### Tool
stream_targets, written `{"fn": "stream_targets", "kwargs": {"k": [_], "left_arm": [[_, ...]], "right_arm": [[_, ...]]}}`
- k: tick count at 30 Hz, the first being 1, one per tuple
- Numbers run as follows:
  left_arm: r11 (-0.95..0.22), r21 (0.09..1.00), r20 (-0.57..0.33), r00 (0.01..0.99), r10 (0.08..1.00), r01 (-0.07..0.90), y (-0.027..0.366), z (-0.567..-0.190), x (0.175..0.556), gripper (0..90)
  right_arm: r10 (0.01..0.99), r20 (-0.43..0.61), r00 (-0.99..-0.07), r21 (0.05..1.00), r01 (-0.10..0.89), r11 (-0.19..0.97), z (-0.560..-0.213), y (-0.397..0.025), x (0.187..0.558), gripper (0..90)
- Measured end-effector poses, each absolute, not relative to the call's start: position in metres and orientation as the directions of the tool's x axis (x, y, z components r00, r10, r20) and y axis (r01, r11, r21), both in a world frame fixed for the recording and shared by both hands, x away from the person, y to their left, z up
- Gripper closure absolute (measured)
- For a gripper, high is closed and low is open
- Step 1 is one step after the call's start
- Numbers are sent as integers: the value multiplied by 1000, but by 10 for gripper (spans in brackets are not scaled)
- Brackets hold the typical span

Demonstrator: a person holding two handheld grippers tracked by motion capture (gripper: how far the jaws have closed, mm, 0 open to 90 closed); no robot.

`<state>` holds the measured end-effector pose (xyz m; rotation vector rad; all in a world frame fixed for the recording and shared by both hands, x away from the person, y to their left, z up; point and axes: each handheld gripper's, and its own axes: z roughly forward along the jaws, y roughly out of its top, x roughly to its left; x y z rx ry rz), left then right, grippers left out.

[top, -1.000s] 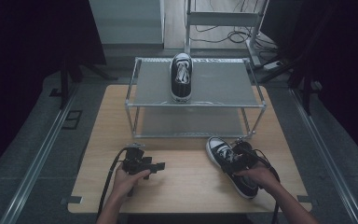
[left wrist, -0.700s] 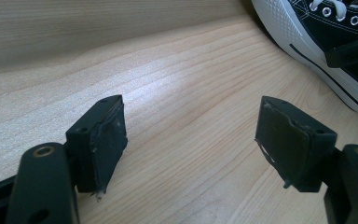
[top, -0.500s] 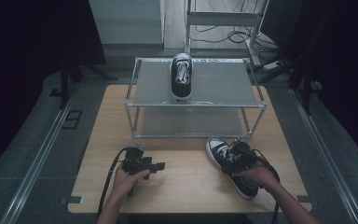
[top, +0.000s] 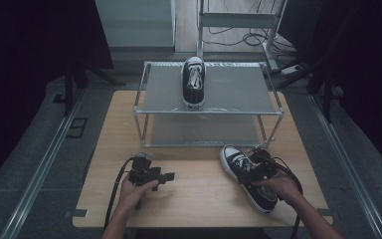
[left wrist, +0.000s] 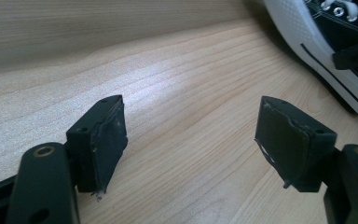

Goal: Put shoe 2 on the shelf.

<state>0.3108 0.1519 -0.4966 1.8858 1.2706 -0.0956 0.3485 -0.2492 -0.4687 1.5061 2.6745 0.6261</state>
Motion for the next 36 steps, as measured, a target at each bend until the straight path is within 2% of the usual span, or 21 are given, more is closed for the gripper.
{"fn": "stream_targets", "kwargs": {"k": [6, 15, 36], "left_arm": [[-129, 594, -488, 483, 727, 794, 152, -496, 310, 248], [-123, 593, -493, 479, 726, 795, 154, -496, 310, 248], [-112, 592, -499, 472, 727, 798, 156, -496, 311, 248]], "right_arm": [[816, 223, -533, 386, 817, 429, -450, -249, 341, 132], [800, 221, -558, 441, 789, 428, -423, -242, 335, 132], [782, 250, -572, 509, 764, 396, -387, -229, 334, 135]]}}
